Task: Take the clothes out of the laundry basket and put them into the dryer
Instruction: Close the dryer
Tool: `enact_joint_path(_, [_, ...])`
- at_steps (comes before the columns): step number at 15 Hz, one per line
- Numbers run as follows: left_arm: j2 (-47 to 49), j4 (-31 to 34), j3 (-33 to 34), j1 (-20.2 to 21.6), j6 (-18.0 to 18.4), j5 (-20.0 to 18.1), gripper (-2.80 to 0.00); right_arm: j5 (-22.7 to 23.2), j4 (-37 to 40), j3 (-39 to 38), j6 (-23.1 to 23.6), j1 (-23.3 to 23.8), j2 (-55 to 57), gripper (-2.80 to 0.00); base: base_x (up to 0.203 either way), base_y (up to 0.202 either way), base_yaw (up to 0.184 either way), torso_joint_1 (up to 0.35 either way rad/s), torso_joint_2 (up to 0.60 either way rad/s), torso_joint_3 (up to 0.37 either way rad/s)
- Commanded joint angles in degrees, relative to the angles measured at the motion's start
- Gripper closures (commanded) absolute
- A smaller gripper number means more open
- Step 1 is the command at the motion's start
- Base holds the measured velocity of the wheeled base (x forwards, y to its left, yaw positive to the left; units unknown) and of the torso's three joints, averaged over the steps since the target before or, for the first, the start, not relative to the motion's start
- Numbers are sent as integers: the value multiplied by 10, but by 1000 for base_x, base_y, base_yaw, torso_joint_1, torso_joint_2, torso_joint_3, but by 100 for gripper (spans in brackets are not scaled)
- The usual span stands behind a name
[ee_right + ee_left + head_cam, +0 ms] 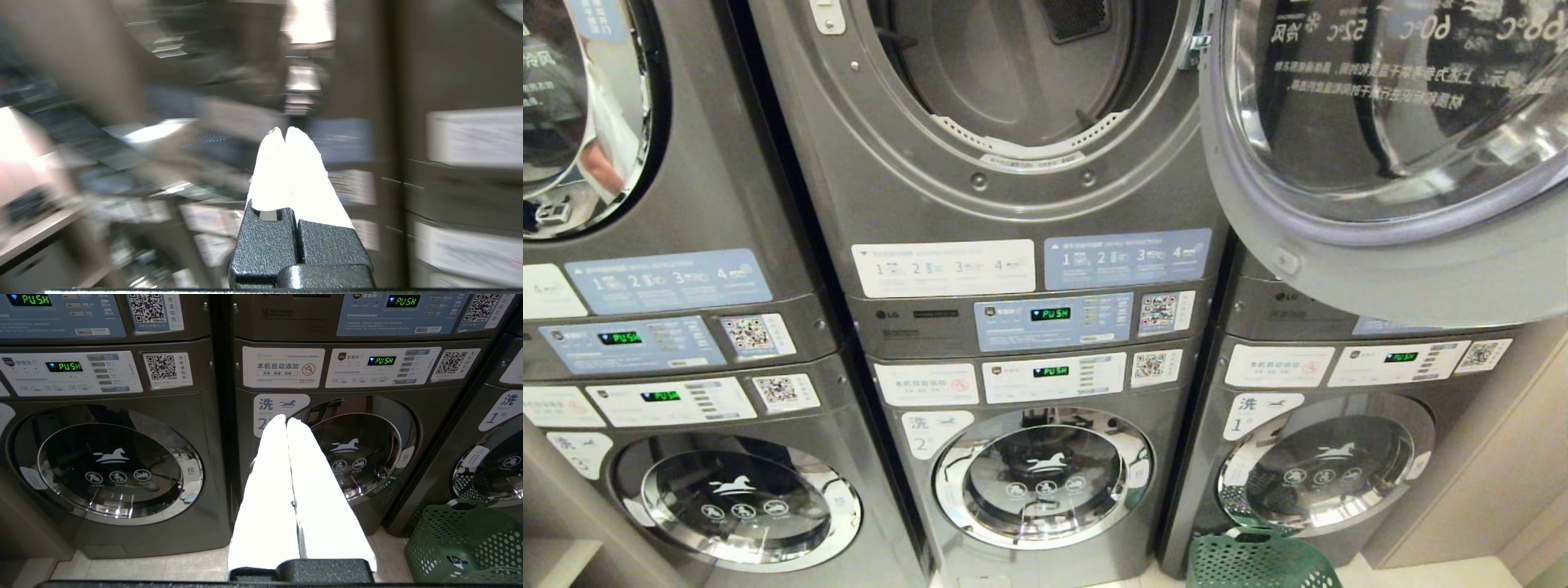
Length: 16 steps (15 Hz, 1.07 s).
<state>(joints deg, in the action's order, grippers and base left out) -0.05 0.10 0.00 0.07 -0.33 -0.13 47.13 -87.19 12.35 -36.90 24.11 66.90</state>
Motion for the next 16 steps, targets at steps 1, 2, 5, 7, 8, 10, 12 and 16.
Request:
enact_joint_path(1, [-1,0,1,0,0,0,0,3,-5,-7,0,-63,-47,0,0,0,0,0,0,0])
enact_joint_path(2, [0,0,1,0,0,0,0,5,-5,-5,2,-88,-53,0,0,0,0,0,0,0])
enact_joint_path(5, [0,0,1,0,0,0,0,23,-5,5,5,-121,-53,0,0,0,0,0,0,0])
enact_joint_path(7, [0,0,1,0,0,0,0,34,-5,11,5,-124,-51,0,0,0,0,0,0,0])
enact_joint_path(8, [0,0,1,0,0,0,0,52,-5,12,4,-128,-51,0,0,0,0,0,0,0])
enact_joint_path(10, [0,0,1,0,0,0,0,75,-5,18,6,-156,-41,0,0,0,0,0,0,0])
enact_joint_path(12, [0,0,1,0,0,0,0,78,-5,56,13,-188,-5,0,0,0,0,0,0,0])
enact_joint_path(16, [0,0,0,0,0,0,0,75,-5,165,28,-280,103,0,0,0,0,0,0,0])
